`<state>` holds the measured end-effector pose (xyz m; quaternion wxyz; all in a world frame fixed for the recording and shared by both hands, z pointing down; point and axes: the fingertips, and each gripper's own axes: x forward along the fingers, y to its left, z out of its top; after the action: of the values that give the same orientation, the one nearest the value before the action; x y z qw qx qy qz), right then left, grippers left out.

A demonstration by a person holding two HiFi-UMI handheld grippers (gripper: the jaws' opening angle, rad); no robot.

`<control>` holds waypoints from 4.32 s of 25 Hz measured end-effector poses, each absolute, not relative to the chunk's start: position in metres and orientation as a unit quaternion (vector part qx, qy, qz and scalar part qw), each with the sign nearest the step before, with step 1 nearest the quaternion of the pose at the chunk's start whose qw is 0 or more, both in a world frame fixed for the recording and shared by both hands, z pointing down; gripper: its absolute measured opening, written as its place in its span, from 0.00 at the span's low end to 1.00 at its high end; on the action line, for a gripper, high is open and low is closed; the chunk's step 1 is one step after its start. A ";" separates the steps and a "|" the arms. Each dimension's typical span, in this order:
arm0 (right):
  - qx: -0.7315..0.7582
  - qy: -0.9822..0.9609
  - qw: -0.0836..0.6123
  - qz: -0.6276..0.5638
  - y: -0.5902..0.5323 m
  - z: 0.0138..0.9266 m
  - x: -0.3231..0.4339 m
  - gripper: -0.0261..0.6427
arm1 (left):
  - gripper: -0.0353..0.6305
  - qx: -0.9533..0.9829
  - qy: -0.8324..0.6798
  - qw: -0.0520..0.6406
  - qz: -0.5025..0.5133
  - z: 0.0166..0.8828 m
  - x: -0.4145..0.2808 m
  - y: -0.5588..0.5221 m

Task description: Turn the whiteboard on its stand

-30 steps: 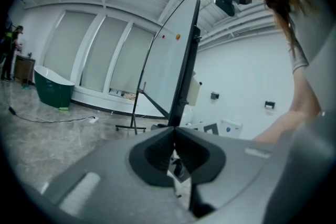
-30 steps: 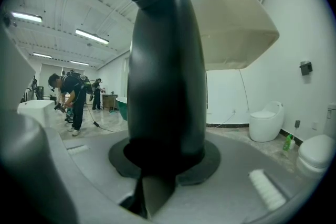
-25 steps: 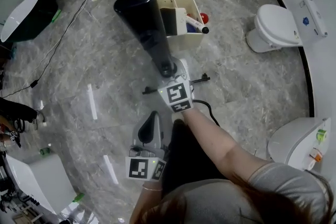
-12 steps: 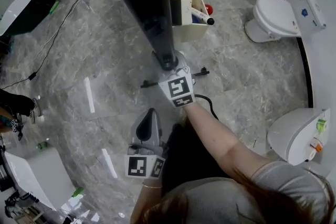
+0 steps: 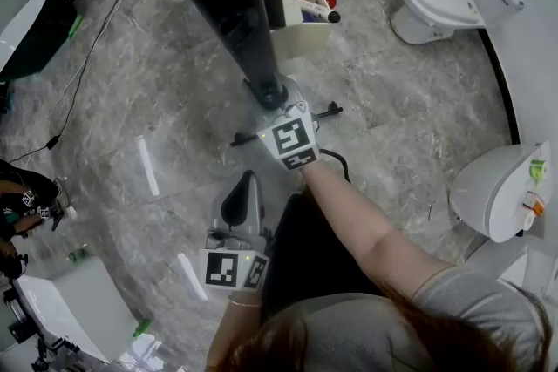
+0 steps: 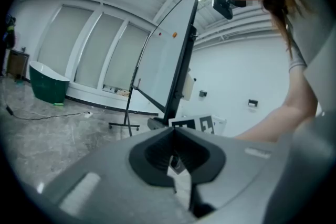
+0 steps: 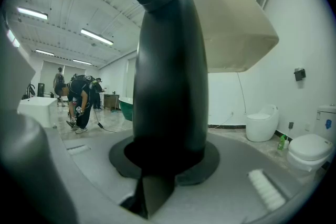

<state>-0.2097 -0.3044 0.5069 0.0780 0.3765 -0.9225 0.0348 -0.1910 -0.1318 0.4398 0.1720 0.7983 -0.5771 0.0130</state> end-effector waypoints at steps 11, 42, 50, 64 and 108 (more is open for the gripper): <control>0.368 -0.926 0.077 0.035 -0.249 0.504 -0.198 0.17 | 0.05 0.790 -0.586 0.181 0.004 0.443 -0.168 -0.084; 0.335 -0.938 0.086 0.031 -0.099 0.501 -0.181 0.17 | 0.05 0.771 -0.602 0.209 0.002 0.455 -0.147 0.085; 0.336 -0.938 0.083 0.028 -0.052 0.505 -0.166 0.17 | 0.05 0.790 -0.581 0.195 0.009 0.454 -0.143 0.125; 0.303 -0.949 0.088 0.029 0.013 0.505 -0.151 0.17 | 0.05 0.759 -0.621 0.193 -0.004 0.450 -0.108 0.177; 0.220 -0.971 0.091 0.004 0.252 0.504 -0.100 0.15 | 0.05 0.711 -0.674 0.193 -0.047 0.453 -0.043 0.416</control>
<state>-0.0999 0.2517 0.5041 0.0914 0.2199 -0.9712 0.0039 -0.0429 0.4160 0.4531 0.1933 0.7114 -0.6741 -0.0466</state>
